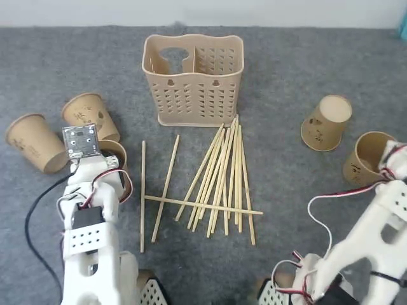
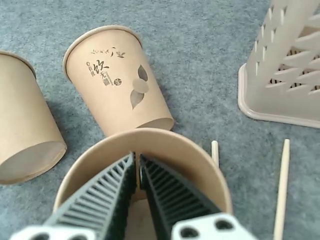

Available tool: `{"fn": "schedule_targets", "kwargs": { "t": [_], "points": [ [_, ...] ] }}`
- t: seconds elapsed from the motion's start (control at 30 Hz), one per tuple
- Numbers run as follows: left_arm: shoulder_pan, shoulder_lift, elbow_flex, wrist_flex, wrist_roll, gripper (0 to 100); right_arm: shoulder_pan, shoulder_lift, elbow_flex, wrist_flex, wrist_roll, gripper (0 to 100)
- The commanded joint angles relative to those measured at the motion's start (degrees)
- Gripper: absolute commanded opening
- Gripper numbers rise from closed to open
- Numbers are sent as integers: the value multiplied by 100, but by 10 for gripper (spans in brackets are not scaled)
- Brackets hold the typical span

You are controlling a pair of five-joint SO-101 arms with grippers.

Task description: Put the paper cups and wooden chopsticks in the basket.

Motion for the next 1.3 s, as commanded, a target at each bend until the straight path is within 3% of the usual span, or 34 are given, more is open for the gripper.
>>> {"fn": "schedule_targets", "kwargs": {
  "t": [0.0,0.17,0.47,0.6,0.93,1.27],
  "points": [
    [0,167,-22,88,-53,13,242,101,-62,-409,88,151],
    [9,167,-22,123,-246,62,277,1200,-105,-857,70,151],
    [9,167,-22,141,-246,96,233,3055,-1152,-409,-273,145],
    [9,167,-22,132,-246,96,242,3204,-1820,303,-290,0],
    [9,167,-22,123,-246,96,-295,2862,-4149,3055,-343,7],
    [0,167,-22,123,-246,96,-1719,2870,-6716,4532,-1644,7]
  ]
}}
